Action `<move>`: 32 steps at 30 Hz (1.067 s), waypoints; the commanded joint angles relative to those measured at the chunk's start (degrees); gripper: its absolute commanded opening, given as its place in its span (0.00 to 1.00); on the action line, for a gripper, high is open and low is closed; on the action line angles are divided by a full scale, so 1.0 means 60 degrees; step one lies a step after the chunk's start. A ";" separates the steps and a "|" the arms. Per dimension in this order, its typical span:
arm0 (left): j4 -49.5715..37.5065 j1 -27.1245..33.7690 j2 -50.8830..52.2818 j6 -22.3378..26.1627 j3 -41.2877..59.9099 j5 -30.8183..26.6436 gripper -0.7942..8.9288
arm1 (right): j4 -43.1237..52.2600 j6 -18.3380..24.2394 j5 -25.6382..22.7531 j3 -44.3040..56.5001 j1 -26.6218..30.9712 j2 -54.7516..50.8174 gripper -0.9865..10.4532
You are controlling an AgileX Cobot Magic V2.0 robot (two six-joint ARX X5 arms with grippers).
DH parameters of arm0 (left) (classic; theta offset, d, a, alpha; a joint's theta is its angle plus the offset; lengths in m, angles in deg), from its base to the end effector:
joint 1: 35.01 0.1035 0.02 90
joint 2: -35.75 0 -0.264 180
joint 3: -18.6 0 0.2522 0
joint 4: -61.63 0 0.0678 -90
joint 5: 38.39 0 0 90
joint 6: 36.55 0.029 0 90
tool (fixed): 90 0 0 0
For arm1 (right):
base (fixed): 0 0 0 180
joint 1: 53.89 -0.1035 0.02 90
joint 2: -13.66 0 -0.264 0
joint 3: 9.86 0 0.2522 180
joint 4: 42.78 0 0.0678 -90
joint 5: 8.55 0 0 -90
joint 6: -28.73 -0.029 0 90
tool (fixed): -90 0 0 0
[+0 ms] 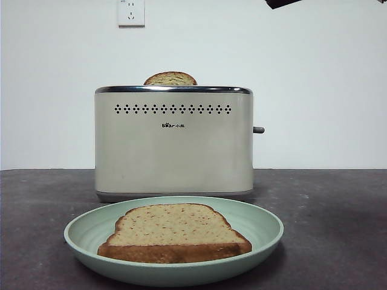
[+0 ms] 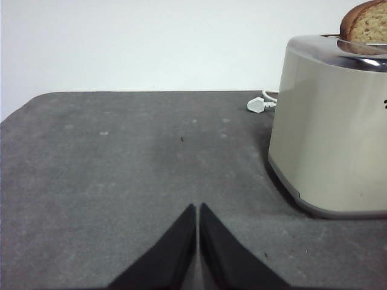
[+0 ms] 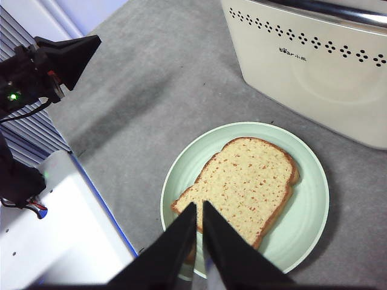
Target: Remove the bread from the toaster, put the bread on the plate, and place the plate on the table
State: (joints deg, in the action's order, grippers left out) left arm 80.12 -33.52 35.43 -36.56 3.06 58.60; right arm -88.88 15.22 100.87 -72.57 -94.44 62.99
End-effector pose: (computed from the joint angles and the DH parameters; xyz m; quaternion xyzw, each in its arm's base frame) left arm 0.0958 -0.0010 0.1657 -0.0022 0.0285 -0.0480 0.9984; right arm 0.1255 0.1200 0.3107 0.0465 0.3314 0.4436 0.8314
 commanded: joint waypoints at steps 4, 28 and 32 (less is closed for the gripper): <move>0.0809 0.0025 0.0025 -0.0040 0.0233 -0.0204 0.09 | 0.0098 0.0084 -0.0004 -0.0069 -0.0095 0.0044 0.09; 0.0776 0.0025 0.0025 -0.0189 0.0233 -0.0146 0.09 | 0.0098 0.0084 0.0000 -0.0069 -0.0095 0.0044 0.09; 0.0772 0.0025 0.0025 -0.0189 0.0233 -0.0146 0.09 | 0.0098 0.0182 -0.0029 -0.0069 -0.0055 0.0033 0.09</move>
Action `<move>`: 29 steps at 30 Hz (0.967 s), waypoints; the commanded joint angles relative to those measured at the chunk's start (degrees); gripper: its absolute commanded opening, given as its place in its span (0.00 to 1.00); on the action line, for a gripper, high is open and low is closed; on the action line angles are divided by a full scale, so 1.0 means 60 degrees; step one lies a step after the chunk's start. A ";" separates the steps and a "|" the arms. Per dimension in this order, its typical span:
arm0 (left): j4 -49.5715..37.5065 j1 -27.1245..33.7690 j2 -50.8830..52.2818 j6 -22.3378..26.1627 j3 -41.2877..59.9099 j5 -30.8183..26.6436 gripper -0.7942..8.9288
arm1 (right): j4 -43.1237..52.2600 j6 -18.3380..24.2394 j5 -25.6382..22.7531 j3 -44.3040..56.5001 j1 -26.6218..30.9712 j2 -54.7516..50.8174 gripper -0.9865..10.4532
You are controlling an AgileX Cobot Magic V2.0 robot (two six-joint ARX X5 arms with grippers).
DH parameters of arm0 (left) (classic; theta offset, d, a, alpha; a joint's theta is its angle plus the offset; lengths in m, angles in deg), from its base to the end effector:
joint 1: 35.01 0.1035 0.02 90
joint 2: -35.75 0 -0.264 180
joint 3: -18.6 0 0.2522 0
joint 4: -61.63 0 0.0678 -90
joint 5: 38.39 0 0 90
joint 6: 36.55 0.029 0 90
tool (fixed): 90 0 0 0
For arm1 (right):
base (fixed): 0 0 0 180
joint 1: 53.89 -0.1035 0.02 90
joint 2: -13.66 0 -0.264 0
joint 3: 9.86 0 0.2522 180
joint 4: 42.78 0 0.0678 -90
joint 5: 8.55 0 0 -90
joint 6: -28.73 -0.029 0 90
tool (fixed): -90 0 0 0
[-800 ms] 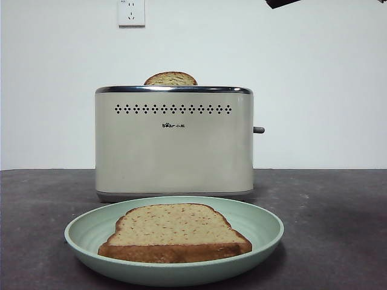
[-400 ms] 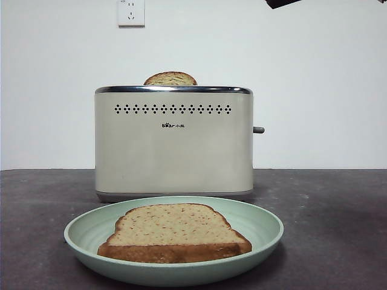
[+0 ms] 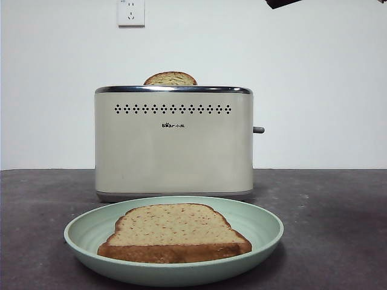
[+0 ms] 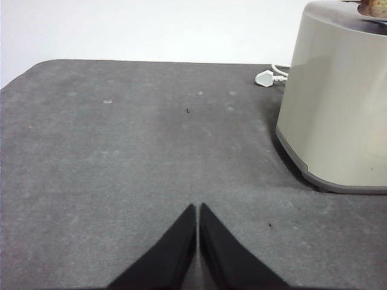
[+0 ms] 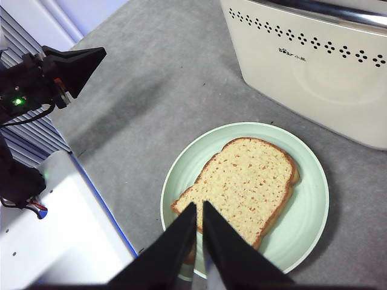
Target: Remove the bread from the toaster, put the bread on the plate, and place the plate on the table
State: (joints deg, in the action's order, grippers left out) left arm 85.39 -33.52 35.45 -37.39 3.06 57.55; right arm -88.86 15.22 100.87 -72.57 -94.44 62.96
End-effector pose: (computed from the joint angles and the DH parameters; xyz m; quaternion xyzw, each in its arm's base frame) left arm 0.0950 -0.0005 0.1569 -0.0121 0.0744 -0.0382 0.9964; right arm 0.1254 0.1200 0.3108 0.0466 0.3310 0.4437 0.8315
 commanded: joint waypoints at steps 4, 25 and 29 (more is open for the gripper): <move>-0.0106 0.0025 0.0018 -0.0051 0.0233 0.0029 0.09 | 0.0124 0.1005 -0.0444 -0.0044 0.0630 -0.0495 0.09; -0.0102 0.0025 0.0018 -0.0051 0.0233 0.0029 0.09 | 0.3858 0.2823 -0.1016 0.4739 0.6513 -0.5832 0.09; -0.0102 0.0025 0.0018 -0.0051 0.0233 0.0029 0.09 | 0.4503 0.2823 -0.1140 0.5949 0.6604 -0.6743 0.09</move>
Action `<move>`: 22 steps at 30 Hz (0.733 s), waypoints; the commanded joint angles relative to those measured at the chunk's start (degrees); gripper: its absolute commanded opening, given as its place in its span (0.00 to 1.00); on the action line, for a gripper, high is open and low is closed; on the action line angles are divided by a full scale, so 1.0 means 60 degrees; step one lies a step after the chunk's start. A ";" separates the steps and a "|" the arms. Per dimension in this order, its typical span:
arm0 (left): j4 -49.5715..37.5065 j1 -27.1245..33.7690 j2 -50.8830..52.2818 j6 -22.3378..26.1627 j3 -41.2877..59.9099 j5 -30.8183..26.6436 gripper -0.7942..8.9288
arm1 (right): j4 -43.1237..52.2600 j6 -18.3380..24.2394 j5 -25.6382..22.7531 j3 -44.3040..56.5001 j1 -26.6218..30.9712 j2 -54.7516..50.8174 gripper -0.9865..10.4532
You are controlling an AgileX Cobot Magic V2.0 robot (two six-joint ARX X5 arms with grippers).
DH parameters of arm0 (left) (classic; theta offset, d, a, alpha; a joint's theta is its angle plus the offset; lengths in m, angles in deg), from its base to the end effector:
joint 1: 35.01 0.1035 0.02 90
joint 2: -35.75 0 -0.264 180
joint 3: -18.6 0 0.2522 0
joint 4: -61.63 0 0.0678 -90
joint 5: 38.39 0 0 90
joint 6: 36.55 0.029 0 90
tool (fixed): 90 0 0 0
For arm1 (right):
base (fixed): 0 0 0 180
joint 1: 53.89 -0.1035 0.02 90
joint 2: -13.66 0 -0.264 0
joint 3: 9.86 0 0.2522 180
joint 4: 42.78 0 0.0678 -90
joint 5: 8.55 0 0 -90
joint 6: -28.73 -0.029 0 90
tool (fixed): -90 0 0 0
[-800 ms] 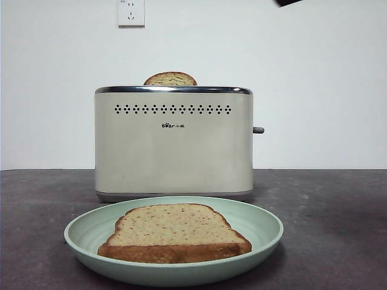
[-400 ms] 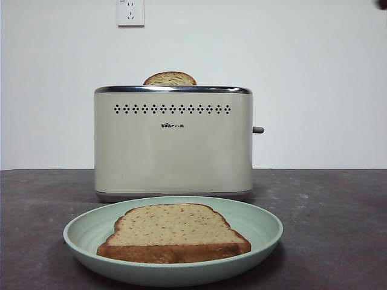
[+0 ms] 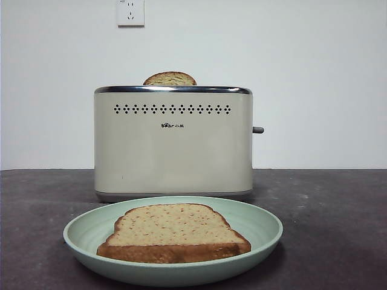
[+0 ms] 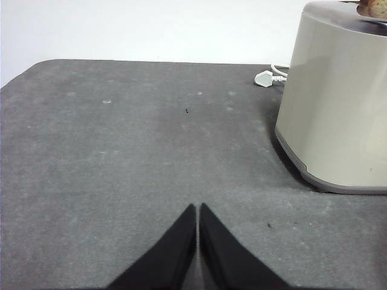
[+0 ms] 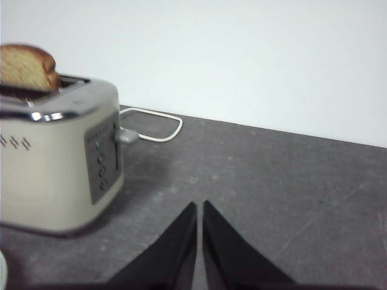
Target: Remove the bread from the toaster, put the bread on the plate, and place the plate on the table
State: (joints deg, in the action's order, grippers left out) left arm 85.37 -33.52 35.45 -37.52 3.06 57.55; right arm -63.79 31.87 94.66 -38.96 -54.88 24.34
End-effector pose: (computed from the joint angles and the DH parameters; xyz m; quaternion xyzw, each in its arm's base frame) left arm 0.0950 -0.0005 0.1569 -0.0132 0.0743 -0.0381 0.9964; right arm 0.0957 0.0083 0.2278 -0.0248 0.0191 0.1241 0.9918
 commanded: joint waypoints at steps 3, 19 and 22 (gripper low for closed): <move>-0.0098 0.0025 0.0018 -0.0029 0.0233 0.0033 0.09 | 0.0561 0.0040 -0.0634 0.0991 0.0011 -0.0805 0.09; -0.0102 0.0025 0.0018 -0.0029 0.0233 0.0029 0.09 | 0.0222 -0.0528 -0.1286 0.2452 0.0000 -0.1745 0.09; -0.0102 0.0025 0.0018 -0.0029 0.0233 0.0033 0.09 | -0.0219 -0.0521 -0.1286 0.2452 0.0000 -0.1745 0.09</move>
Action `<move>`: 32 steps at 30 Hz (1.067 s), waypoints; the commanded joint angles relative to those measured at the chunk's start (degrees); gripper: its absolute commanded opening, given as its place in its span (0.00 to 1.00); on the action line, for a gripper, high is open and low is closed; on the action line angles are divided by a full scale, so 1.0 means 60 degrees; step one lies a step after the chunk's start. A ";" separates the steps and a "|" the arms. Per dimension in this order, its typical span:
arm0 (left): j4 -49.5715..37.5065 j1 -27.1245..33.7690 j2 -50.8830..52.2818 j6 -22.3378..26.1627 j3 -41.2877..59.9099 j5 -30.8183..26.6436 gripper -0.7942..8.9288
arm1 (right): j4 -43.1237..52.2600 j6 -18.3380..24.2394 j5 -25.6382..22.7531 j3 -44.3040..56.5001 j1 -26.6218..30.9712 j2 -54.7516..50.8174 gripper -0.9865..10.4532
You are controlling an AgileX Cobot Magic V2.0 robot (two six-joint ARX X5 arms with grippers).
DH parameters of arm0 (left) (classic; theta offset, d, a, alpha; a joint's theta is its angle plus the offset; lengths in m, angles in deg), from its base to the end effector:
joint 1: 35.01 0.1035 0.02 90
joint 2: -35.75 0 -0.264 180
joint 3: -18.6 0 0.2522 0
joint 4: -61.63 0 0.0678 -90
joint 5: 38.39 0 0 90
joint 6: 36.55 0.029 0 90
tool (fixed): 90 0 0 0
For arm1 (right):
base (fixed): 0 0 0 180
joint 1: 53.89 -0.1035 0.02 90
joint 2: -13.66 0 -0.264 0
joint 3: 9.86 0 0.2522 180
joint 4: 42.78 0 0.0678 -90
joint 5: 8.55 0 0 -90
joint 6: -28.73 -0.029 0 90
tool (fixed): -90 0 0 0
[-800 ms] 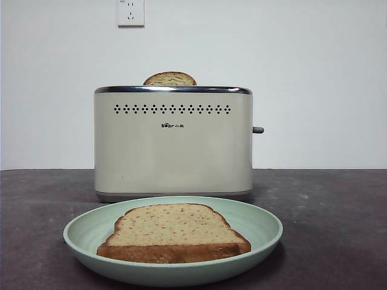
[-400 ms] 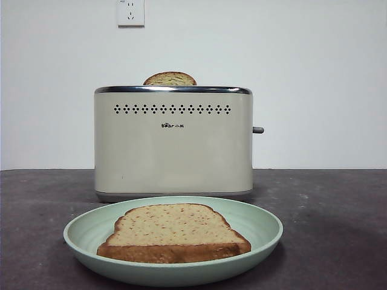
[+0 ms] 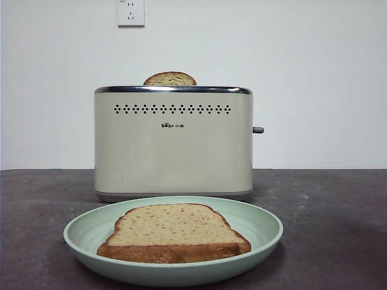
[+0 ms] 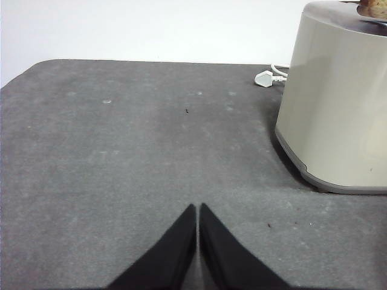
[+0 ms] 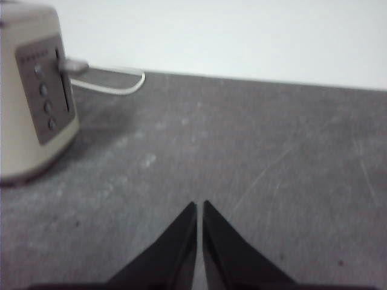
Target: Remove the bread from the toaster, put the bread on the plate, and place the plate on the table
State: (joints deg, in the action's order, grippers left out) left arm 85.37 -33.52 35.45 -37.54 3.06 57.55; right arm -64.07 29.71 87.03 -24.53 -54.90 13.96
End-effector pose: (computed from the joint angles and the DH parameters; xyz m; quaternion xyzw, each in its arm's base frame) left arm 0.0950 -0.0005 0.1569 -0.0134 0.0743 -0.0381 0.9964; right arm 0.0962 0.0045 0.1558 -0.0061 0.0598 0.0579 0.9965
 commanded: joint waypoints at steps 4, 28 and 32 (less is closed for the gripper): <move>-0.0098 0.0025 0.0018 -0.0025 0.0233 0.0029 0.09 | -0.0248 -0.0160 -0.0040 0.0044 0.0004 -0.0015 0.09; -0.0102 0.0025 0.0018 -0.0025 0.0233 0.0029 0.09 | -0.0204 -0.0160 -0.0047 0.0036 0.0004 -0.0015 0.09; -0.0098 0.0025 0.0018 -0.0025 0.0233 0.0029 0.09 | -0.0204 -0.0157 -0.0044 0.0036 0.0004 -0.0015 0.09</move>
State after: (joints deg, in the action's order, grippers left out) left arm 85.34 -33.52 35.45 -37.54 3.06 57.55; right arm -65.75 29.34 86.97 -24.53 -54.90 14.00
